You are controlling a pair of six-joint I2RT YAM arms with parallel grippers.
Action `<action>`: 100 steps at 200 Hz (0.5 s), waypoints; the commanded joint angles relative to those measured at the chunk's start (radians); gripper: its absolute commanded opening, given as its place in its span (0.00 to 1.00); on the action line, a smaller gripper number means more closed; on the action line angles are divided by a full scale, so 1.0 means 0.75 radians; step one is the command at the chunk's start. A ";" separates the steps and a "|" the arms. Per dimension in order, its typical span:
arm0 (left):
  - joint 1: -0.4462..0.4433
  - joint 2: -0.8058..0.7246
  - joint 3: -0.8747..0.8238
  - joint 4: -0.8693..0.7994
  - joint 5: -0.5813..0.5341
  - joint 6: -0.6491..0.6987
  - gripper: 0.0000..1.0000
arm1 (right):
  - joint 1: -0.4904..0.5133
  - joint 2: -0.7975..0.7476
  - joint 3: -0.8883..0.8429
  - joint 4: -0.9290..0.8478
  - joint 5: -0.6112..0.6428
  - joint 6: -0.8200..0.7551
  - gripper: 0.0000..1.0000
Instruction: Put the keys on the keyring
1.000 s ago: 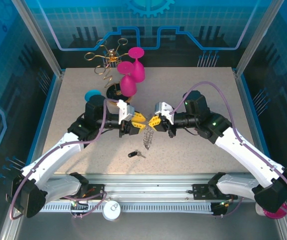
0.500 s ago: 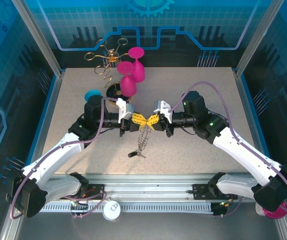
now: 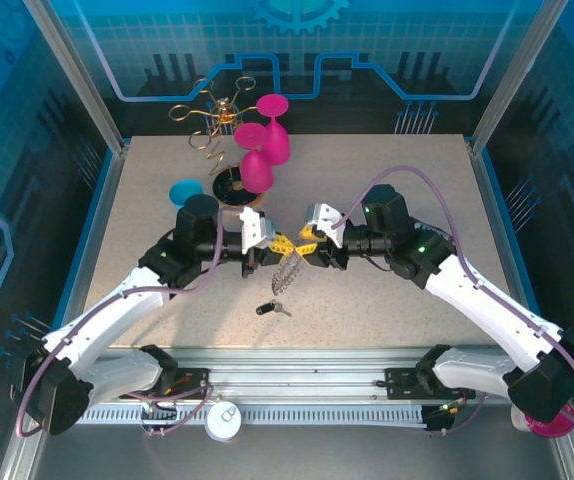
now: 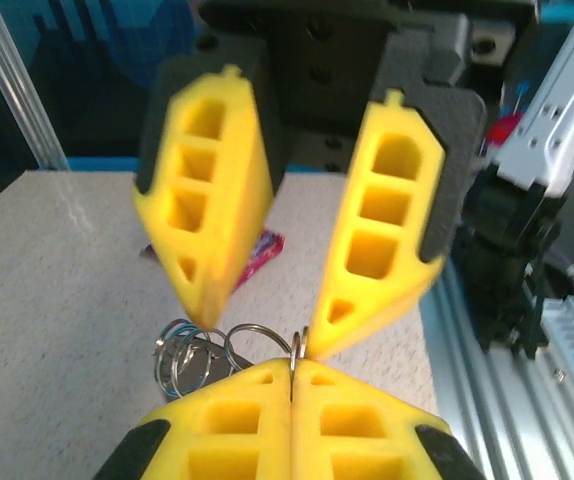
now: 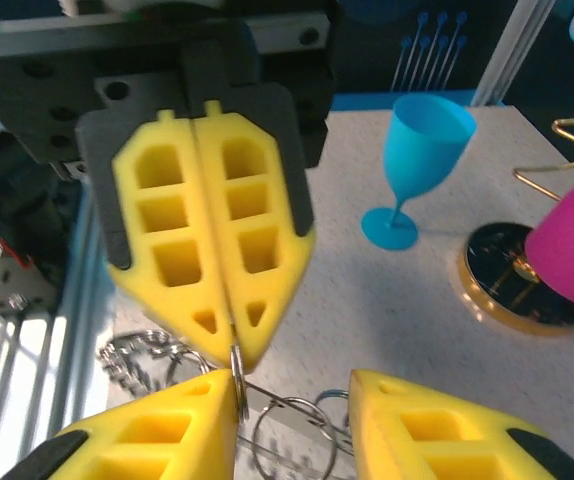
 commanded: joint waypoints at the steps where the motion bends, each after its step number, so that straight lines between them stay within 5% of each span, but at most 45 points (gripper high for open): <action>1: -0.051 -0.022 0.098 -0.191 -0.153 0.304 0.00 | 0.038 0.010 0.089 -0.185 0.157 -0.217 0.35; 100: -0.083 0.001 0.136 -0.195 -0.179 0.344 0.00 | 0.092 0.069 0.134 -0.214 0.117 -0.300 0.23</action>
